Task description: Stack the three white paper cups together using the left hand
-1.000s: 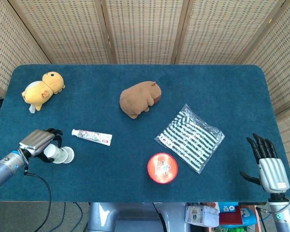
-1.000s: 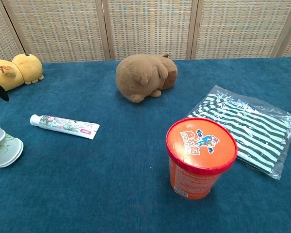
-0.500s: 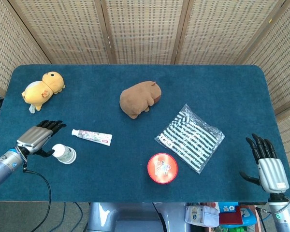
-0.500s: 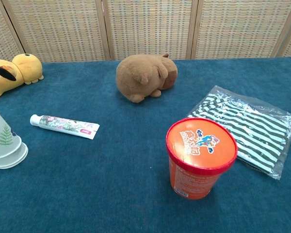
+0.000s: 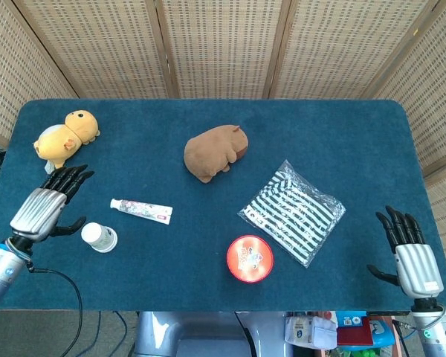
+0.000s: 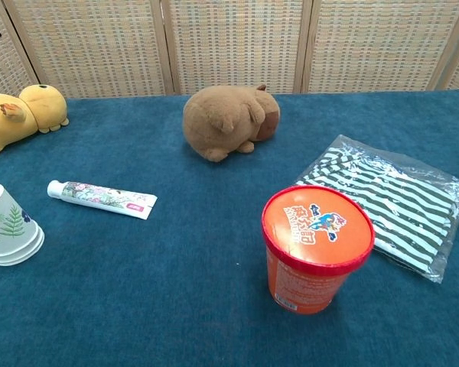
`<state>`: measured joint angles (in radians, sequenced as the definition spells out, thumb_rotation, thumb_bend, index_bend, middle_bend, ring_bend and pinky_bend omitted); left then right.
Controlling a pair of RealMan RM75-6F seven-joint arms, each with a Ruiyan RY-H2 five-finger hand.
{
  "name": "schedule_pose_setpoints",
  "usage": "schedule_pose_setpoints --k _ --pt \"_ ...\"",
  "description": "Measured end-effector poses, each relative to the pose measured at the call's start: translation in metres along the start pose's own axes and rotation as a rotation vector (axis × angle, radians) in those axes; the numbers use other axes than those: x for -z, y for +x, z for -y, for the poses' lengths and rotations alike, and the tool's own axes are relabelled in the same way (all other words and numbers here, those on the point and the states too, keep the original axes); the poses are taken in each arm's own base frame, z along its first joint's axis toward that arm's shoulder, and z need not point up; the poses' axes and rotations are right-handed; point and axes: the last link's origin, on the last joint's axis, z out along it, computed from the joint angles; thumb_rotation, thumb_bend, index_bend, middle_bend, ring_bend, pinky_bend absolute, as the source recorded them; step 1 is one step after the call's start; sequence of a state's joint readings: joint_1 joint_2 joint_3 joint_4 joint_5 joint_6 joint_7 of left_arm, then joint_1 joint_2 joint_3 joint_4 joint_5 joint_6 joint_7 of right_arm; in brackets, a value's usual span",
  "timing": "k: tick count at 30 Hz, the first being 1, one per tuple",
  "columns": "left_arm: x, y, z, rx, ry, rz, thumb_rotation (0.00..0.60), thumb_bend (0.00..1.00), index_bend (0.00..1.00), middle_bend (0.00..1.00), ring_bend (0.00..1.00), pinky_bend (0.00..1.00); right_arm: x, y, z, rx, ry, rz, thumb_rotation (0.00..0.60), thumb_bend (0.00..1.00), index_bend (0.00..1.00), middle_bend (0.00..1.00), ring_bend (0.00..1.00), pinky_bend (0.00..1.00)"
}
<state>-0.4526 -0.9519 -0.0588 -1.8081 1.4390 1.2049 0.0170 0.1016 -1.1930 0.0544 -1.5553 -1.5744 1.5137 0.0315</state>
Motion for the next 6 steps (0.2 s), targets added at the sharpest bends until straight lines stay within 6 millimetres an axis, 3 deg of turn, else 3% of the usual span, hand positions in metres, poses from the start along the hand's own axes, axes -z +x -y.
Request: schedule_pose_setpoints --k 6 --pt "0.028 -0.033 -0.022 -0.140 -0.005 -0.197 0.600 0.36 0.00 0.00 0.00 0.00 0.001 0.002 0.007 0.023 0.022 -0.013 0.600 0.05 0.00 0.00 0.00 0.00"
